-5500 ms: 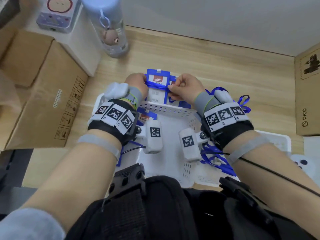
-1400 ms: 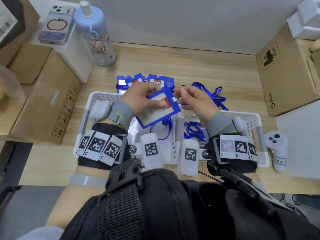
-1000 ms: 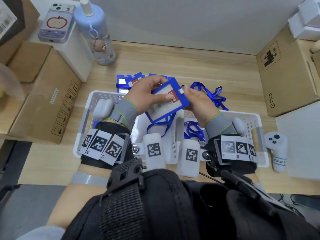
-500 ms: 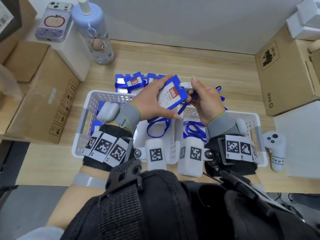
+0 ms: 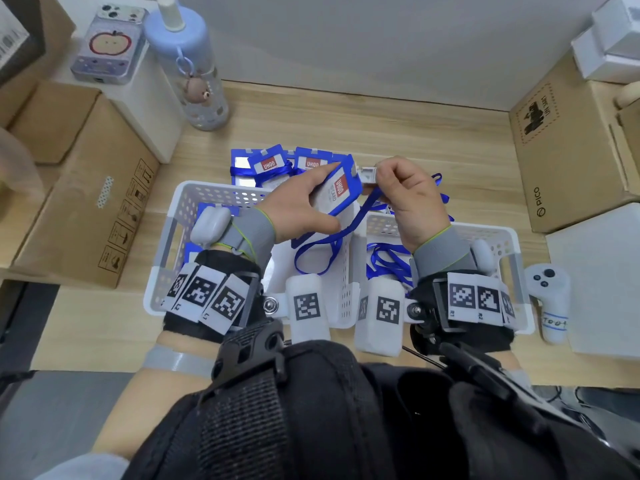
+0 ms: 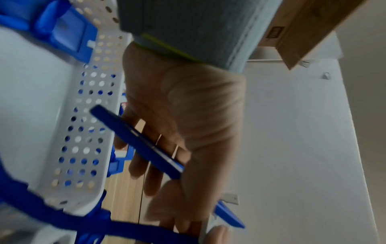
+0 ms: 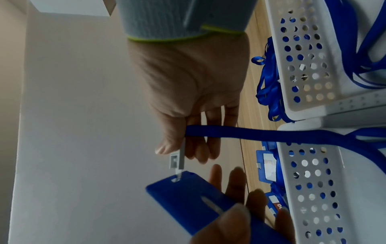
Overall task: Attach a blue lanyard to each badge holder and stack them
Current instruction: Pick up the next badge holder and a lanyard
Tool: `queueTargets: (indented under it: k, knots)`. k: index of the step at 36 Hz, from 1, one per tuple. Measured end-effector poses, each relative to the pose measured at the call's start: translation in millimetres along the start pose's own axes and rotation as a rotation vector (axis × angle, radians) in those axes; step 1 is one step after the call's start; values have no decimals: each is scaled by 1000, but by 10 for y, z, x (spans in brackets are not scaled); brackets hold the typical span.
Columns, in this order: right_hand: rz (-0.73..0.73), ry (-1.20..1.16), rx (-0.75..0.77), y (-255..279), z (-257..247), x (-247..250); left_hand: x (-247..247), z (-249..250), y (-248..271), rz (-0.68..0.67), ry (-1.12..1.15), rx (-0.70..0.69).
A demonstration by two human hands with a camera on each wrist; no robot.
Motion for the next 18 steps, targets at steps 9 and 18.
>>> queueTargets:
  k: [9, 18]
  knots:
    - [136, 149, -114, -1, 132, 82, 62, 195, 78, 131, 211, -222]
    - [201, 147, -84, -21, 137, 122, -65, 161, 62, -48, 163, -109]
Point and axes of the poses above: each hand's wrist, its own y-axis away from the middle knuckle, its own x-axis out of the back of the hand, z = x × y, the point moved 5 cm from there along -y, towards the middle knuckle, and after that the axes turned 14 degrees about y, right-handed, at the moved point
